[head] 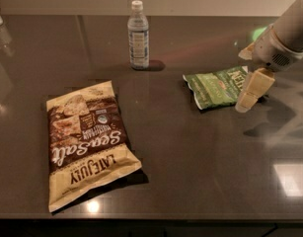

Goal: Move green jalapeno chip bag near brown chip bag

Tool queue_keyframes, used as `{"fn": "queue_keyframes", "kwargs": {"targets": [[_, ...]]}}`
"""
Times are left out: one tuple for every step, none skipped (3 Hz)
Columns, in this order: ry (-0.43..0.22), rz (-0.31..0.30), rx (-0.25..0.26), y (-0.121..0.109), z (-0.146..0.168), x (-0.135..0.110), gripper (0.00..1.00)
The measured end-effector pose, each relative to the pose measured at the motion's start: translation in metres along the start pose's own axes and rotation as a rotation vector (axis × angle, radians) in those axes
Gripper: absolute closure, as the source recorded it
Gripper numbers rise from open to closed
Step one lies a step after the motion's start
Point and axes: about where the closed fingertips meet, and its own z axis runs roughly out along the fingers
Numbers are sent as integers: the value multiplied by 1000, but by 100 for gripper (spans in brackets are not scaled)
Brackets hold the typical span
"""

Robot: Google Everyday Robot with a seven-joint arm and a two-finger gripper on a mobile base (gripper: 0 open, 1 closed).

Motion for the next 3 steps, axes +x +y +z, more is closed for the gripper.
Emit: {"fn": "queue_keyframes", "kwargs": {"targets": [[5, 22, -34, -20, 26, 8, 0], [17, 35, -60, -33, 48, 11, 0], [24, 39, -77, -42, 64, 9, 0]]}}
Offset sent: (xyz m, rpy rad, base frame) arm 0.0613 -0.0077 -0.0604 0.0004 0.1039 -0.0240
